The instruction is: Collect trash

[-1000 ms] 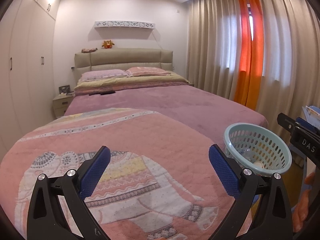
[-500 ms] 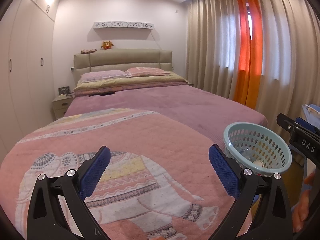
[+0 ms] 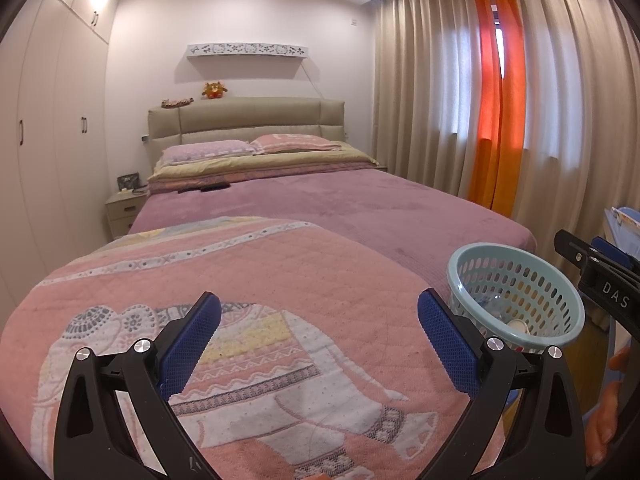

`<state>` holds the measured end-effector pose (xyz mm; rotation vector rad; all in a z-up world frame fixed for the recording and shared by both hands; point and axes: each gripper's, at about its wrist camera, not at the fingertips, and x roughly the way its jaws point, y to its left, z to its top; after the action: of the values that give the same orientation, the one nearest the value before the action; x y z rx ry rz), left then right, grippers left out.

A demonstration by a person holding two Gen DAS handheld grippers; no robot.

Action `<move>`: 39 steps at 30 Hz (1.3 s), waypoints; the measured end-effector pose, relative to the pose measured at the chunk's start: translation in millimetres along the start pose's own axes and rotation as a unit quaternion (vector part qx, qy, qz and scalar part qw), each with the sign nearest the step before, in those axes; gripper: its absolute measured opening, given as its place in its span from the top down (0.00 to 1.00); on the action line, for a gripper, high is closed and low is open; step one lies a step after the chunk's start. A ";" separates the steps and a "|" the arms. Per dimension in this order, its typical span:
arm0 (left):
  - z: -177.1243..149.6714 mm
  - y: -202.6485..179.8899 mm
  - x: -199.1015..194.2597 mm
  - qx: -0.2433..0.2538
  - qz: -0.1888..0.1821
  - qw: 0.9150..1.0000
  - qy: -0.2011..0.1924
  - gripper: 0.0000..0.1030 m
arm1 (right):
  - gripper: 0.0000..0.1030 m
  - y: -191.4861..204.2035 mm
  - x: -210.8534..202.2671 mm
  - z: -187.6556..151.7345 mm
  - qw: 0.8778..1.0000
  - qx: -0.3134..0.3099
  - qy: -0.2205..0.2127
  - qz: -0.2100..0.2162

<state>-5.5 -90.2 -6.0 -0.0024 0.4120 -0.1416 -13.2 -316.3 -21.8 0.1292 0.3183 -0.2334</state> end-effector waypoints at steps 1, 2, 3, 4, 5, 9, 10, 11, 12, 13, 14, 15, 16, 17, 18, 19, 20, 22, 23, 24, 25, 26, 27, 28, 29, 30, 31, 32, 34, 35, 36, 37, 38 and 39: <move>0.0 0.0 0.0 0.000 0.000 1.000 0.000 0.07 | 0.36 0.5 -1.1 -0.4 1.000 0.000 0.000 0.000; 0.0 -0.1 0.1 0.000 0.000 1.000 0.000 0.07 | 0.36 1.7 -1.7 -0.4 1.000 0.000 0.000 -0.001; -0.1 0.0 0.1 0.000 0.000 1.000 0.000 0.07 | 0.36 2.4 -1.6 -0.7 1.000 0.000 0.000 0.000; -0.1 0.0 0.1 0.000 0.000 1.000 0.000 0.07 | 0.36 3.2 -1.5 -0.9 1.000 -0.001 0.000 -0.001; -0.2 0.1 0.1 0.000 0.000 1.000 0.001 0.07 | 0.36 3.4 -1.4 -1.0 1.000 -0.001 0.001 -0.001; 0.0 0.3 0.1 0.000 0.000 1.000 0.000 0.07 | 0.36 3.9 -2.2 -1.0 1.000 -0.001 0.000 0.000; 0.4 0.2 0.3 0.001 0.000 1.000 0.000 0.07 | 0.36 3.8 -2.2 -1.1 1.000 -0.001 0.000 0.000; 0.3 0.2 0.2 0.001 0.001 1.000 0.000 0.07 | 0.36 3.9 -2.4 -1.1 1.000 -0.001 0.001 0.000; 0.4 0.2 0.1 0.001 0.001 1.000 0.000 0.07 | 0.36 4.0 -2.5 -1.1 1.000 -0.001 0.000 0.000; 0.4 0.2 0.2 0.001 0.001 1.000 0.000 0.07 | 0.36 3.9 -2.3 -1.0 1.000 -0.001 0.000 0.000; 0.4 0.3 0.2 0.001 0.001 1.000 0.000 0.07 | 0.36 3.9 -2.5 -0.9 1.000 0.000 0.000 0.000; 0.4 0.3 0.2 0.001 0.001 1.000 0.000 0.07 | 0.36 3.6 -2.1 -1.0 1.000 0.000 0.000 0.000; 0.3 0.3 0.2 0.001 0.001 1.000 0.000 0.07 | 0.36 3.4 -1.9 -1.0 1.000 -0.001 0.000 0.000; 0.3 0.3 0.2 0.001 0.001 1.000 0.000 0.07 | 0.36 3.4 -2.0 -1.0 1.000 -0.001 0.000 0.000; 0.3 0.4 0.2 0.001 0.001 1.000 0.000 0.07 | 0.36 3.2 -1.9 -0.8 1.000 -0.001 0.000 0.000; 0.3 0.4 0.2 0.001 0.001 1.000 0.000 0.07 | 0.36 3.1 -1.7 -0.8 1.000 -0.001 0.000 0.000; 0.3 0.5 0.2 0.001 0.001 1.000 0.000 0.07 | 0.36 2.8 -2.6 -1.2 1.000 -0.001 0.000 0.000; 0.1 0.6 0.2 0.001 0.001 1.000 0.000 0.07 | 0.36 2.8 -2.7 -1.3 1.000 -0.001 0.000 0.000; 0.3 0.6 0.2 0.001 0.000 1.000 0.000 0.07 | 0.36 3.0 -2.8 -1.4 1.000 -0.001 0.000 0.000; 0.3 0.5 0.2 0.001 0.001 1.000 0.000 0.07 | 0.36 3.1 -2.9 -1.5 1.000 -0.001 0.000 0.000; 0.3 0.5 0.2 0.001 0.001 1.000 0.000 0.07 | 0.36 3.0 -2.9 -1.4 1.000 -0.001 0.000 0.000; 0.2 0.6 0.2 0.001 0.001 1.000 0.000 0.07 | 0.36 2.9 -2.9 -1.3 1.000 -0.001 0.000 0.001; 0.3 0.6 0.3 0.001 0.001 1.000 0.000 0.07 | 0.36 3.2 -3.1 -1.3 1.000 -0.001 -0.001 0.000; 0.2 0.6 0.3 0.001 0.001 1.000 0.000 0.07 | 0.36 3.1 -2.9 -1.3 1.000 -0.002 -0.001 -0.001; 0.2 0.6 0.2 0.001 0.001 1.000 0.000 0.07 | 0.36 3.0 -3.2 -1.7 1.000 -0.002 -0.001 -0.001; 0.1 0.6 0.0 0.002 0.001 1.000 0.000 0.07 | 0.36 3.2 -3.1 -1.6 1.000 -0.002 -0.001 -0.001; 0.3 0.7 0.2 0.002 0.001 1.000 0.000 0.07 | 0.36 3.3 -3.3 -1.8 1.000 -0.002 0.000 -0.001; 0.4 1.4 0.5 0.002 0.001 1.000 0.000 0.07 | 0.36 3.5 -3.3 -1.8 1.000 -0.002 0.000 -0.001; 0.5 1.9 0.3 0.003 0.003 1.000 -0.001 0.07 | 0.36 3.4 -3.9 -2.0 1.000 -0.002 0.001 0.001; 0.5 2.7 0.2 0.003 0.004 1.000 -0.002 0.07 | 0.36 4.0 -4.6 -1.8 1.000 -0.002 0.000 0.002; 0.5 4.1 0.4 0.003 0.005 1.000 -0.002 0.07 | 0.36 3.8 -4.9 -1.4 1.000 -0.003 0.000 0.003; 0.3 4.8 0.3 0.003 0.006 1.000 -0.002 0.07 | 0.36 3.3 -4.6 -0.6 1.000 -0.004 0.000 0.004; 0.6 6.2 0.4 0.002 0.007 1.000 -0.003 0.07 | 0.36 3.8 -5.5 -0.4 1.000 -0.005 -0.001 0.005; 1.3 7.4 1.1 0.001 0.008 1.000 -0.002 0.07 | 0.36 3.4 -6.1 -0.6 1.000 -0.006 -0.001 0.006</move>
<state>-3.1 -83.1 -5.5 0.0026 0.4086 -0.1262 -18.1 -311.6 -20.1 0.1193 0.3169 -0.2199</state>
